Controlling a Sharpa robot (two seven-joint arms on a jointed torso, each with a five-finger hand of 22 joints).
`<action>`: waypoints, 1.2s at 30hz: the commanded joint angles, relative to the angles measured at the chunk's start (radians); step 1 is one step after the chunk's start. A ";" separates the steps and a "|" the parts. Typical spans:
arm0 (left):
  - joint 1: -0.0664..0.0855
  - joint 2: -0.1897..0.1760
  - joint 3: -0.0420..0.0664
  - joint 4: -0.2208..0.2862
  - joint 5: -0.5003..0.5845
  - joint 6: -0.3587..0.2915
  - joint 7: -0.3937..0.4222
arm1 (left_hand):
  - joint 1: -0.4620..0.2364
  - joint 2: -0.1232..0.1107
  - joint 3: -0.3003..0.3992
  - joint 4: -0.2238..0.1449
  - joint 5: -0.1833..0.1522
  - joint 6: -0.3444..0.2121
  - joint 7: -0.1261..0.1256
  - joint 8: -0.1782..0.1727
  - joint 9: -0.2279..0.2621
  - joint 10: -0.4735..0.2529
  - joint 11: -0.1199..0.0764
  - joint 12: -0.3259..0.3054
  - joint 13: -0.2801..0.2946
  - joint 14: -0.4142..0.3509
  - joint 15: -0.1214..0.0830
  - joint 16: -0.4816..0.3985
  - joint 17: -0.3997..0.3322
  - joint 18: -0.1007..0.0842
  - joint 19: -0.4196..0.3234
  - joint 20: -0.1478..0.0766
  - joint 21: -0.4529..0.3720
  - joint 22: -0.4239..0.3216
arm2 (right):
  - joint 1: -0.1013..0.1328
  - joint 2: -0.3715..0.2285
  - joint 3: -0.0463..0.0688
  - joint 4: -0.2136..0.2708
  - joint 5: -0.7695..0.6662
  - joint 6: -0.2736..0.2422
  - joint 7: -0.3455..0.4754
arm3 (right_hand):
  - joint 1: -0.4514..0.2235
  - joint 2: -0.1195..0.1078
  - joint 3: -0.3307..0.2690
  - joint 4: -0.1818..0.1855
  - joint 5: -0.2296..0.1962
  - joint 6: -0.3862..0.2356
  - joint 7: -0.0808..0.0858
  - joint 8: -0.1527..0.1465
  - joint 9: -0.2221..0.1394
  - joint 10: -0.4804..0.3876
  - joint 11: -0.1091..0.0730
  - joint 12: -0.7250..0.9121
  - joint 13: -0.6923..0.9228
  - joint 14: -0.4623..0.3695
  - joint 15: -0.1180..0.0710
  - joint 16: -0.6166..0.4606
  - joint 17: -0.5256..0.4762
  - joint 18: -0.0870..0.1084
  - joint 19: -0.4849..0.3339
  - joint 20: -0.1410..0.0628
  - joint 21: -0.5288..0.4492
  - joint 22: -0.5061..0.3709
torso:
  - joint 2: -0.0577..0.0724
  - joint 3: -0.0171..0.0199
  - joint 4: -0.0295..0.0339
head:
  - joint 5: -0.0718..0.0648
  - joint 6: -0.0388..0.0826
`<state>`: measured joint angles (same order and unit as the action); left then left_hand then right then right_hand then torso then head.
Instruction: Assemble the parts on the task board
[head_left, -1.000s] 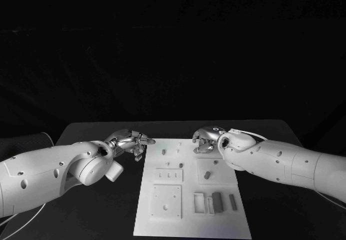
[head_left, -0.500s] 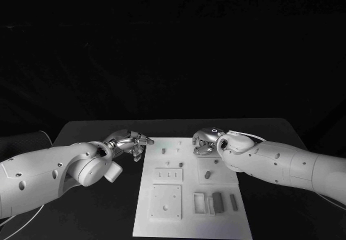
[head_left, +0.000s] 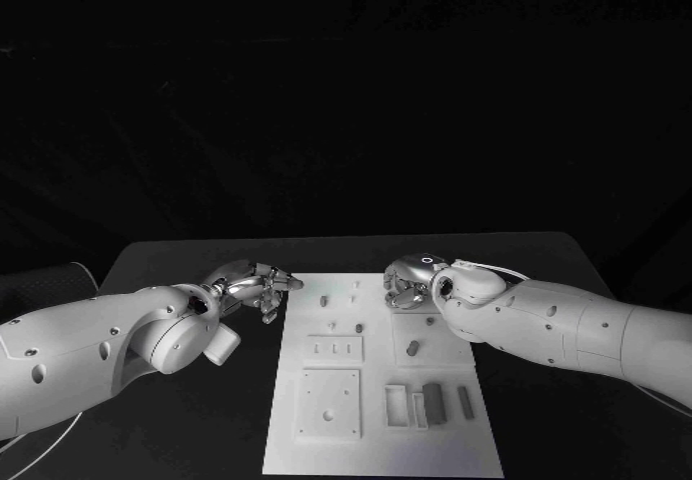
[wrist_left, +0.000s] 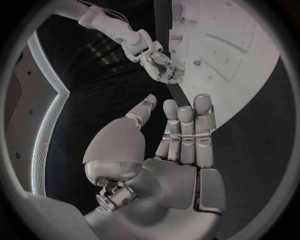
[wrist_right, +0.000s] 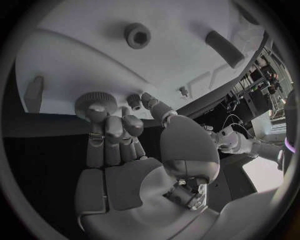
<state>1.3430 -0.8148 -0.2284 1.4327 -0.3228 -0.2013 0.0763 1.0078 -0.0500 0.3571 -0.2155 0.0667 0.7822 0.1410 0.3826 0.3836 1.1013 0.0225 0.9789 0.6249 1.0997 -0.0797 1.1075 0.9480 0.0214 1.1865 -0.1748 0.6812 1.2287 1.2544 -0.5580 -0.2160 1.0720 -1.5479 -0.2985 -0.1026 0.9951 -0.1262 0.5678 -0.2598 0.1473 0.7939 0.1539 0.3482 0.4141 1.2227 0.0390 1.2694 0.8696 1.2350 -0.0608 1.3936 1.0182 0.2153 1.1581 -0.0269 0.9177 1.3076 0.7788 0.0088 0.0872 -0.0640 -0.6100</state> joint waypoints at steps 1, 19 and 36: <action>0.001 0.003 0.001 -0.001 -0.003 0.010 0.001 | -0.007 -0.001 0.002 0.003 -0.003 0.005 0.001 -0.006 0.001 -0.006 0.004 0.003 0.002 -0.003 -0.002 0.005 -0.001 0.084 -0.002 -0.004 0.003 0.002 | -0.002 -0.002 -0.002 0.003 -0.020 0.010 -0.007 | 0.002 0.009 0.007 -0.002 0.006 0.009 0.000 0.003 -0.001 0.008 0.000 0.006 -0.002 0.015 -0.007 0.004 0.003 0.046 0.003 -0.006 0.007 0.022 | 0.004 0.0008 0.0007 | -0.002 0.001; 0.001 0.004 0.001 -0.002 -0.002 0.018 -0.002 | -0.006 0.001 0.004 0.004 -0.003 0.005 0.001 -0.006 0.002 -0.007 0.004 0.004 0.002 -0.005 -0.002 0.008 -0.004 0.084 -0.002 -0.004 0.003 0.003 | -0.002 -0.004 -0.002 0.005 -0.031 0.023 -0.011 | 0.000 0.030 0.008 -0.013 0.008 0.051 -0.010 0.014 0.002 0.018 -0.009 0.008 -0.006 0.031 -0.015 0.013 0.024 0.046 0.002 -0.009 0.019 0.021 | 0.012 0.0025 0.0023 | -0.007 0.002; 0.001 0.002 0.001 -0.003 -0.001 0.024 -0.006 | -0.007 0.002 0.004 0.004 -0.003 0.005 0.001 -0.007 0.002 -0.008 0.004 0.005 0.002 -0.006 -0.002 0.010 -0.007 0.085 -0.003 -0.004 0.003 0.004 | -0.003 -0.016 -0.002 0.014 -0.040 0.024 -0.021 | -0.003 0.026 0.006 -0.017 0.007 0.064 -0.016 0.017 0.003 0.019 -0.015 0.008 -0.008 0.033 -0.020 0.014 0.026 0.046 0.001 -0.010 0.023 0.021 | 0.016 0.0035 0.0020 | -0.007 0.001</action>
<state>1.3430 -0.8137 -0.2284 1.4285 -0.3229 -0.1951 0.0678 1.0078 -0.0499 0.3571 -0.2155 0.0667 0.7825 0.1412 0.3785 0.3841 1.0989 0.0249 0.9789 0.6264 1.0969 -0.0783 1.1109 0.9422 0.0230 1.1850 -0.1730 0.6812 1.2315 1.2609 -0.5708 -0.2109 1.0879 -1.5723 -0.3180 -0.1058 0.9911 -0.1062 0.5729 -0.2705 0.1511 0.8530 0.1374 0.3592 0.4171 1.2389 0.0300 1.2732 0.8635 1.2529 -0.0677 1.4038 1.0439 0.2149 1.1612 -0.0306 0.9370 1.3075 0.7940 0.0121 0.0891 -0.0710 -0.6095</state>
